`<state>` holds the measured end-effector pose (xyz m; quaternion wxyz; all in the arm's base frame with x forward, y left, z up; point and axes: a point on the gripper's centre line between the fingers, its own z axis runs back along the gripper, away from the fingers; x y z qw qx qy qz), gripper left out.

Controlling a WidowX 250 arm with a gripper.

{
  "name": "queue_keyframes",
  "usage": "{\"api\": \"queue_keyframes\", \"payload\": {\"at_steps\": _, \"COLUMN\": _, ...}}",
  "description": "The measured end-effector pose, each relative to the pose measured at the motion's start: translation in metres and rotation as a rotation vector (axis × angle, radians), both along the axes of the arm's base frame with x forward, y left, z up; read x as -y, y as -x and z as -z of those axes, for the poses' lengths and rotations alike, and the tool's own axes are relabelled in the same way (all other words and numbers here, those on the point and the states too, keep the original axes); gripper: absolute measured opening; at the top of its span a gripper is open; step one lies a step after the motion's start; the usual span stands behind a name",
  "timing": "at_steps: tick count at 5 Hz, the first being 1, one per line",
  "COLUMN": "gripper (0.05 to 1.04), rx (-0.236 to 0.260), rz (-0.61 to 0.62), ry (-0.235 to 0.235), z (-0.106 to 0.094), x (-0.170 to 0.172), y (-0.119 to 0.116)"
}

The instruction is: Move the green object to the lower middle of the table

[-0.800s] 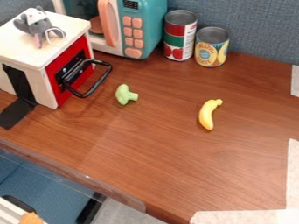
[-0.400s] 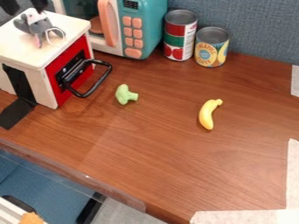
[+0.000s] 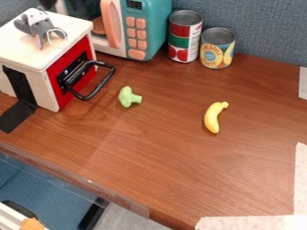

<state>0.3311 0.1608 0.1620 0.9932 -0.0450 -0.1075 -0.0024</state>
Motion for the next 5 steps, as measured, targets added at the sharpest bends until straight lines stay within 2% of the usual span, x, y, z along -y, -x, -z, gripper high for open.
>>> {"api": "queue_keyframes", "payload": {"at_steps": 1, "gripper": 1.0, "rx": -0.013, "rz": 0.085, "ry": -0.083, "z": 0.027, "x": 0.035, "y": -0.005}}
{"api": "queue_keyframes", "payload": {"at_steps": 2, "gripper": 1.0, "rx": 0.001, "rz": 0.133, "ry": -0.148, "z": 0.055, "x": 0.059, "y": -0.012}}
{"api": "queue_keyframes", "payload": {"at_steps": 3, "gripper": 1.0, "rx": 0.003, "rz": 0.153, "ry": -0.176, "z": 0.087, "x": 0.067, "y": -0.016}}
{"api": "queue_keyframes", "payload": {"at_steps": 4, "gripper": 1.0, "rx": 0.035, "rz": 0.151, "ry": -0.164, "z": 0.106, "x": 0.075, "y": -0.023}}
{"api": "queue_keyframes", "payload": {"at_steps": 5, "gripper": 1.0, "rx": 0.035, "rz": 0.132, "ry": -0.146, "z": 0.123, "x": 0.076, "y": -0.028}}
